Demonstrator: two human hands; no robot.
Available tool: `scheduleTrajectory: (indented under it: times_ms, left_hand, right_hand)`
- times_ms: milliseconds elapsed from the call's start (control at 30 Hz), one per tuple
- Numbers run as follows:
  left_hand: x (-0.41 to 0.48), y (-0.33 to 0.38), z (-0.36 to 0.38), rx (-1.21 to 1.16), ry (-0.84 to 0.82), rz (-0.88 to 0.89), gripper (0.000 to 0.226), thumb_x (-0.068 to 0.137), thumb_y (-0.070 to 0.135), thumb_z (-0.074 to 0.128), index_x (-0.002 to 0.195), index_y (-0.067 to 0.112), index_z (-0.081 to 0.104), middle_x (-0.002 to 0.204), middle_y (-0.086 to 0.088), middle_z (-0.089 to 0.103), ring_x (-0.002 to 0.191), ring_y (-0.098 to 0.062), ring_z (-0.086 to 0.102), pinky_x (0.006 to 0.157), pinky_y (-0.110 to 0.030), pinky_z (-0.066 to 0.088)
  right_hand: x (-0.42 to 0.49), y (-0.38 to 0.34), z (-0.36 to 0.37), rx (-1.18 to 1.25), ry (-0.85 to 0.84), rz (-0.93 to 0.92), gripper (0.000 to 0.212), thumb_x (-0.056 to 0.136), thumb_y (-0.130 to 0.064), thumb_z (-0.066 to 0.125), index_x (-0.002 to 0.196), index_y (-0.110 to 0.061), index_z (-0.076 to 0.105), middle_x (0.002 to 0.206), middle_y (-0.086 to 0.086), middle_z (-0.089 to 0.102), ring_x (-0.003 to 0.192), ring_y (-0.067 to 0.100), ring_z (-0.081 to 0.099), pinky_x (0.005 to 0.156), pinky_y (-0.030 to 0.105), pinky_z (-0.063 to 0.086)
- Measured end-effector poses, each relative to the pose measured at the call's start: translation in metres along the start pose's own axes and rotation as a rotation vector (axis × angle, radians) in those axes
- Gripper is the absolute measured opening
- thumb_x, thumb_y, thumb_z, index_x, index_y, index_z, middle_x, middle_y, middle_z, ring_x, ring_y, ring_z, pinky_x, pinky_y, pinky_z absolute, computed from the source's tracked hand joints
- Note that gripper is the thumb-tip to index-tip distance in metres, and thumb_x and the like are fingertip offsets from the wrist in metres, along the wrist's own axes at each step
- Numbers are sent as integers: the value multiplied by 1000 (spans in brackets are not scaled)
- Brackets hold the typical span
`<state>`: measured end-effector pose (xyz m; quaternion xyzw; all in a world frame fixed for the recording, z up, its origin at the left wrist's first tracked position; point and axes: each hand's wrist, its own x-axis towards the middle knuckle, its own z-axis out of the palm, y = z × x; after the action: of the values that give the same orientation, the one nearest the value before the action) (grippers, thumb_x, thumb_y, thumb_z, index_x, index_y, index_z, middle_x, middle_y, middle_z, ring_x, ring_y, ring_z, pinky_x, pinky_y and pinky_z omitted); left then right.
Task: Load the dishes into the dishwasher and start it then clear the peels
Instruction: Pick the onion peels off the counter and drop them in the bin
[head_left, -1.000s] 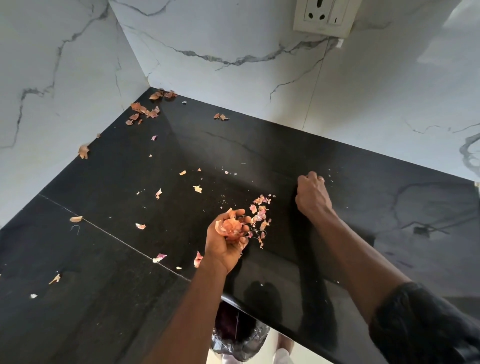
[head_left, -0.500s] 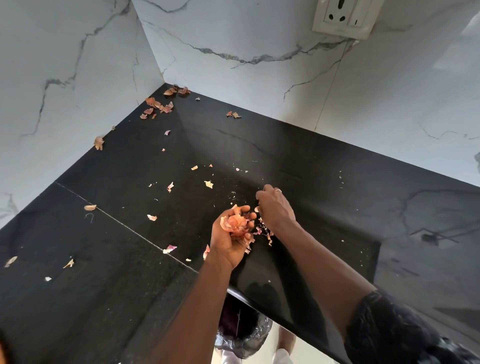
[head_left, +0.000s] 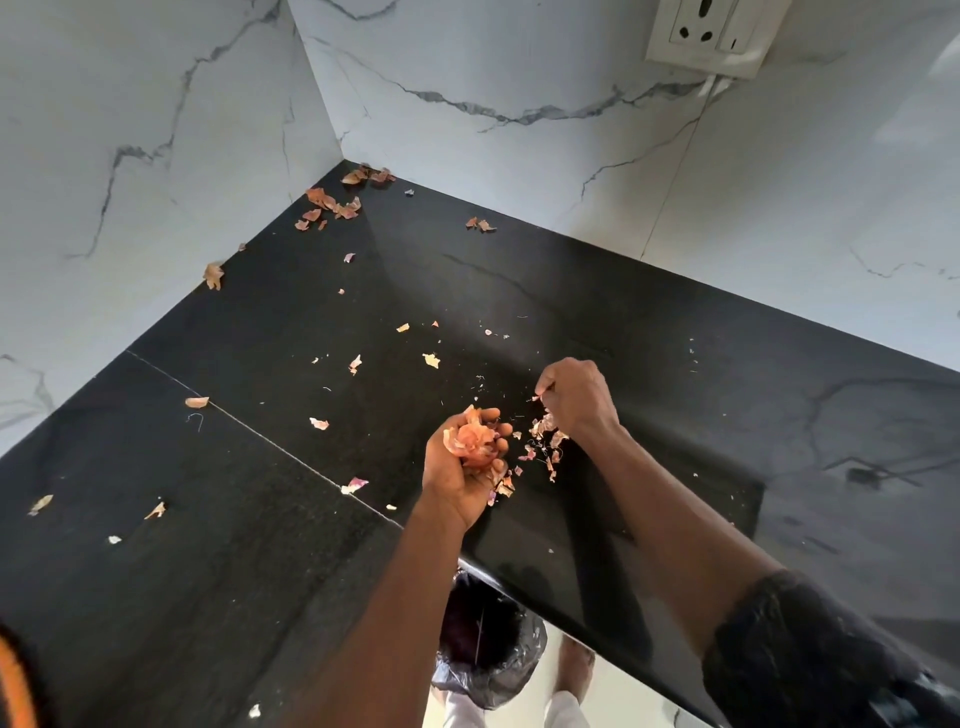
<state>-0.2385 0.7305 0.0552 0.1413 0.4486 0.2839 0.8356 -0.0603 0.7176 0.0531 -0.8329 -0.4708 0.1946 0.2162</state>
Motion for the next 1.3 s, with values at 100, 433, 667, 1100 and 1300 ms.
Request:
scheduleTrajectory:
  times_ms: [100,433,667,1100,1300]
  left_hand:
    - [0,-1,-1,-31,1,-8,32,96,26,48,89,6,71,83,-14,66,60,-17,59,45,-23,45]
    - [-2,-10,15,-157,62,34,51,98,13,35,61,11,71,67,-8,67,58,-19,66,53,-25,53]
    - [-5,-13,14,-234,120,9,43,96,21,40,67,11,70,74,-8,67,73,-23,66,73,-33,50]
    - [-15,-10,10,-377,43,-33,35,98,19,40,87,-1,67,80,-19,67,71,-29,68,70,-43,63]
    - [-16,-5,-5,-357,42,-12,33,100,20,42,90,-1,66,78,-18,66,71,-28,66,69,-43,63]
  right_hand:
    - [-18,-12,-18,175,56,5,21,87,0,67,84,-17,78,84,-6,74,71,1,66,69,18,57]
    - [-96,-65,-27,267,12,-229,22,86,0,68,87,-19,79,92,-11,71,86,3,68,78,22,58]
    - [-103,-73,-16,69,7,-298,24,101,-9,52,100,-14,76,100,-5,65,79,8,62,63,12,46]
    - [-59,-39,-31,304,184,-127,23,89,-3,63,95,-19,79,88,-11,74,74,-4,64,73,20,55]
    - [-16,21,-20,42,14,172,28,91,-11,61,116,-14,72,120,9,69,109,25,65,96,41,53]
